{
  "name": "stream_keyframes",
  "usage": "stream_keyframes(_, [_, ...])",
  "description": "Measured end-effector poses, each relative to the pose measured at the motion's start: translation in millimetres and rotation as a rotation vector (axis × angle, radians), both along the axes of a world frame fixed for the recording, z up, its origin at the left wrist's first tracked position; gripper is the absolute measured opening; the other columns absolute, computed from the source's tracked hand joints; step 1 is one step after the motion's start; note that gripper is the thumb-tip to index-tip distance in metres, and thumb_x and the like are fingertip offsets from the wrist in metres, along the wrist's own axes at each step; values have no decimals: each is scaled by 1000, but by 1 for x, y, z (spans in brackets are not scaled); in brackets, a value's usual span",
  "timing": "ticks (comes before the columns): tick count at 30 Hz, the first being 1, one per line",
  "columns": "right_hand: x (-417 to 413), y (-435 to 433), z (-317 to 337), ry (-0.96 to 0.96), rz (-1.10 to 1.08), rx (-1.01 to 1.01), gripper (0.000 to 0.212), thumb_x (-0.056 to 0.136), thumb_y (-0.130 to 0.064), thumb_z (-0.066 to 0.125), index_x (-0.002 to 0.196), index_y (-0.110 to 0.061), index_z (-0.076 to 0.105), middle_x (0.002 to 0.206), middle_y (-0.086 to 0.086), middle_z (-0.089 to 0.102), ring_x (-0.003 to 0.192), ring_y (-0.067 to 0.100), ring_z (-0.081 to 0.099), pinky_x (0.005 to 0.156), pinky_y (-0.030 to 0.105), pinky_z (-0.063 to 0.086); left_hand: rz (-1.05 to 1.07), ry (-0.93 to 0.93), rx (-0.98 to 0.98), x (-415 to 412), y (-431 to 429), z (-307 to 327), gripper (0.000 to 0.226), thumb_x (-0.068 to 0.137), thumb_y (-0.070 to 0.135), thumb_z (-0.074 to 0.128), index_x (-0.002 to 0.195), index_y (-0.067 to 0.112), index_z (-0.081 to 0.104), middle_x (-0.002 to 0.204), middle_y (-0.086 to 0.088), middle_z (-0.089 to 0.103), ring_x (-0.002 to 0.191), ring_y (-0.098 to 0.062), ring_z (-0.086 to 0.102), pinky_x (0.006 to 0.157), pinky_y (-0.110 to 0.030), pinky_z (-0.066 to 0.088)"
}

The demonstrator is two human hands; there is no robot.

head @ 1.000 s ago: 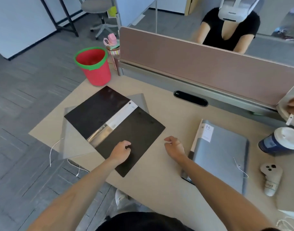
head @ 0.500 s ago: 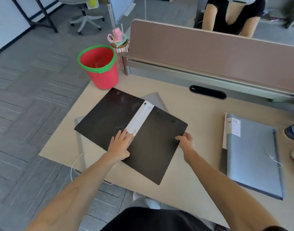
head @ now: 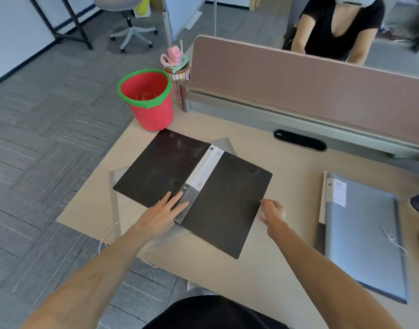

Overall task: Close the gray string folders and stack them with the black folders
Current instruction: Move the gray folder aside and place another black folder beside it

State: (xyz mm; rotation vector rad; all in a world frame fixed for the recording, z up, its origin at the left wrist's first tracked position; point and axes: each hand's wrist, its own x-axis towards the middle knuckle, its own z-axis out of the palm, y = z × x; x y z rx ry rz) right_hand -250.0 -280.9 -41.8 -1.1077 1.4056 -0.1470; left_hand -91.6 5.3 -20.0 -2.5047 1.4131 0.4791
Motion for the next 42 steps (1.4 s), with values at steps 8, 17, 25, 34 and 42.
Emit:
stream_keyframes(8, [-31, -21, 9, -130, 282, 230, 31, 96, -31, 53, 121, -14, 45, 126, 5, 54, 109, 24, 53, 91, 39, 46, 98, -86, -141, -40, -52, 32, 63, 95, 11, 53, 150, 26, 27, 163, 3, 8, 149, -23, 16, 79, -28, 56])
stream_keyframes(17, [-48, -81, 50, -468, 240, 193, 44, 98, -4, 46, 132, -31, 49, 123, 3, 62, 108, 27, 63, 76, 43, 60, 691, 455, -448, -89, -92, 48, 53, 102, 13, 35, 152, 26, 24, 158, 5, 28, 143, -19, 33, 113, -33, 31])
stream_keyframes(25, [-69, -100, 78, -819, 468, 286, 40, 99, -2, 43, 136, -17, 47, 130, 6, 62, 114, 20, 62, 93, 33, 54, 990, 518, -998, -112, -134, 101, 44, 102, 39, 35, 144, 26, 39, 140, 9, 46, 125, -8, 42, 103, -25, 29])
stream_keyframes(34, [-61, -96, 101, -879, 467, 206, 46, 98, 2, 40, 138, -21, 46, 123, 3, 64, 108, 17, 63, 95, 29, 53, 1114, 762, -1229, -96, -130, 120, 53, 88, 29, 68, 136, 19, 49, 122, -2, 64, 100, -11, 63, 76, -19, 47])
stream_keyframes(42, [-33, -56, 95, -534, 287, -5, 41, 93, -2, 47, 122, -28, 60, 111, -11, 67, 118, 18, 54, 97, 32, 40, 1107, 999, -1263, -63, -116, 123, 47, 83, 5, 64, 126, 23, 60, 108, -2, 74, 92, -20, 69, 80, -34, 52])
